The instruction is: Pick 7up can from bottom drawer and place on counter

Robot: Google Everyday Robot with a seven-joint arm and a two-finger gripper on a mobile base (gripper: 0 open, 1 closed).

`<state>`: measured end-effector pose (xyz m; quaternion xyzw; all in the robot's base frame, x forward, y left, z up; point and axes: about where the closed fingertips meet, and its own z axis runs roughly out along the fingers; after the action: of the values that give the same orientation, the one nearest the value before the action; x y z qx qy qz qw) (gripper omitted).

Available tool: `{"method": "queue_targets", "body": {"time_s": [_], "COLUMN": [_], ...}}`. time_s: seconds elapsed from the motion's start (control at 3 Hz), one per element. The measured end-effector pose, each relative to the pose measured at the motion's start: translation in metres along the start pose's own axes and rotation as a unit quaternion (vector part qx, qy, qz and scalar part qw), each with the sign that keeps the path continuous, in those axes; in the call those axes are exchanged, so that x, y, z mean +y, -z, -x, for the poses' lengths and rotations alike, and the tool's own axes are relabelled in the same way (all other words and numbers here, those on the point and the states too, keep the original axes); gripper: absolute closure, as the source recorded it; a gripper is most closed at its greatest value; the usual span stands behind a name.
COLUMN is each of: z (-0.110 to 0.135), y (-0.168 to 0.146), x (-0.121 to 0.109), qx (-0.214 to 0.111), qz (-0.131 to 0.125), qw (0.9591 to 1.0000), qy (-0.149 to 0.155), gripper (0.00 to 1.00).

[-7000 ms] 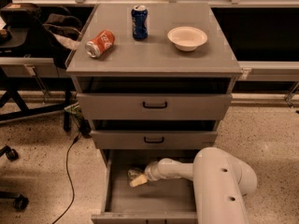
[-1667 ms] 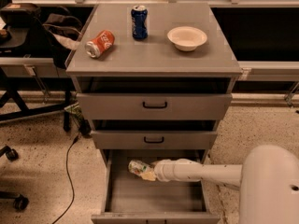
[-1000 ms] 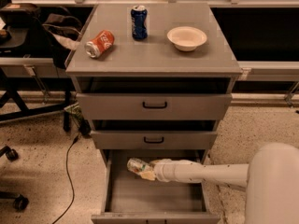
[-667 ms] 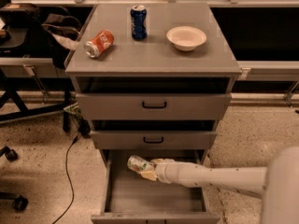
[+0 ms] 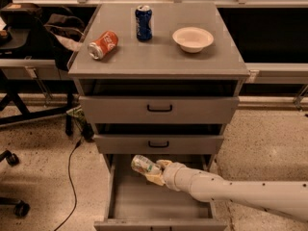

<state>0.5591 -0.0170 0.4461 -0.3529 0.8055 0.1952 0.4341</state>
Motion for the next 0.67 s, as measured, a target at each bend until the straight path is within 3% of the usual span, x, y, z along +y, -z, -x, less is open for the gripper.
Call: {"method": "queue_targets", "body": {"time_s": [0.33, 0.67], "z": [0.0264, 0.0264], "y": [0.0259, 0.0259], "x": [0.0049, 0.0049], "qx": [-0.02, -0.02], "qz": [-0.009, -0.009], "qw": [0.9995, 0.9995], "qy": [0.022, 0.022], "gripper": [1.0, 1.0]}}
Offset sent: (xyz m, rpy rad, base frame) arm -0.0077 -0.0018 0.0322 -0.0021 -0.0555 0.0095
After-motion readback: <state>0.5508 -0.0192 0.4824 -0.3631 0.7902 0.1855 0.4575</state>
